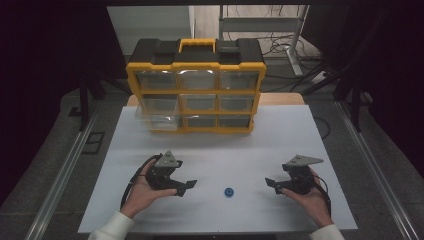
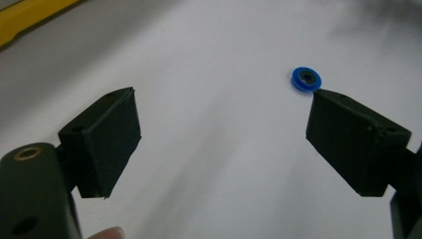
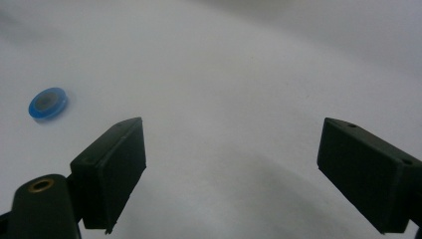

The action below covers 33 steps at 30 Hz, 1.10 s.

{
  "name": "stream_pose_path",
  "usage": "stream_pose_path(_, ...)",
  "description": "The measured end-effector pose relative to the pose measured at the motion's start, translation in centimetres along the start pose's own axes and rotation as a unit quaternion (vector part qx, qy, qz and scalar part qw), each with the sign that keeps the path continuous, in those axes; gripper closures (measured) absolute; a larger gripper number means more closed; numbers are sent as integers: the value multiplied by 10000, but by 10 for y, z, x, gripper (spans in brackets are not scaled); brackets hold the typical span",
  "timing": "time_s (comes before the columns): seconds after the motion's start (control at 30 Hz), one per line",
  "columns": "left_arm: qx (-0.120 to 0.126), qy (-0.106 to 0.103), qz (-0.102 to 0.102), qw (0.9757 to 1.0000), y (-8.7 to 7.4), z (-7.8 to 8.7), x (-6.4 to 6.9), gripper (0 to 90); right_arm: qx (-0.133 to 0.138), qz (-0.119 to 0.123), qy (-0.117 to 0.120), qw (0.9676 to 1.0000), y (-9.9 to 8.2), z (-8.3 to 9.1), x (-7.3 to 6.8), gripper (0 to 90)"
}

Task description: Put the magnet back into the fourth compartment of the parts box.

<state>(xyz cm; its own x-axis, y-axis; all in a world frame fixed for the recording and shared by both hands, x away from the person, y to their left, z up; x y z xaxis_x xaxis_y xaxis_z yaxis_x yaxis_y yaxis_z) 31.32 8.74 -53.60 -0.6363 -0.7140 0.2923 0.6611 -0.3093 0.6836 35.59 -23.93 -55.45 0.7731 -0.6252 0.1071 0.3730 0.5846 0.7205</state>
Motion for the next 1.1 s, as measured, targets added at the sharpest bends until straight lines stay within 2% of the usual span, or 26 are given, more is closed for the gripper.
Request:
stream_pose_path(0.23,-77,-86,-122,9999,1,-7,12,143,-6,21,9,10000,0,-1,0,124)
stream_pose_path(0.3,-98,-44,-199,9997,3,-8,14,143,-1,26,14,10000,1,-1,0,124)
stream_pose_path(0.43,-50,-210,-140,9997,8,-10,20,151,-9,17,24,10000,0,-2,0,124)
stream_pose_path(0.6,-146,-255,-176,9994,8,-17,25,152,-13,21,22,10000,0,-3,0,124)
stream_pose_path(0.67,-183,-282,-251,9991,9,-20,28,154,-18,22,17,10000,0,-3,1,124)
stream_pose_path(0.73,-251,-224,-373,9987,9,-23,30,153,-17,15,17,10000,0,-3,1,124)
stream_pose_path(1.1,-394,-408,-482,9972,13,-37,46,155,-11,-13,-9,10000,0,-3,2,125)
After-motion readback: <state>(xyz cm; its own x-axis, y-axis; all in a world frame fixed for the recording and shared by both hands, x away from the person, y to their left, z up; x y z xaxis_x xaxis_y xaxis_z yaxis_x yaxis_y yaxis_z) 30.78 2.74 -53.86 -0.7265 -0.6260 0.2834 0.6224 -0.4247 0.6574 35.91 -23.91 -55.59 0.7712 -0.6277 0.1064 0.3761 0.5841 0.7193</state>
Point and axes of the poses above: each handheld gripper's, and its own axes: z roughly backward along the jaws, y roughly out of its top, x roughly to its right, the point moved 8 cm from there along -z, roughly forward along the jaws, and after that the axes turned 14 degrees about z, right-handed, at the moved point
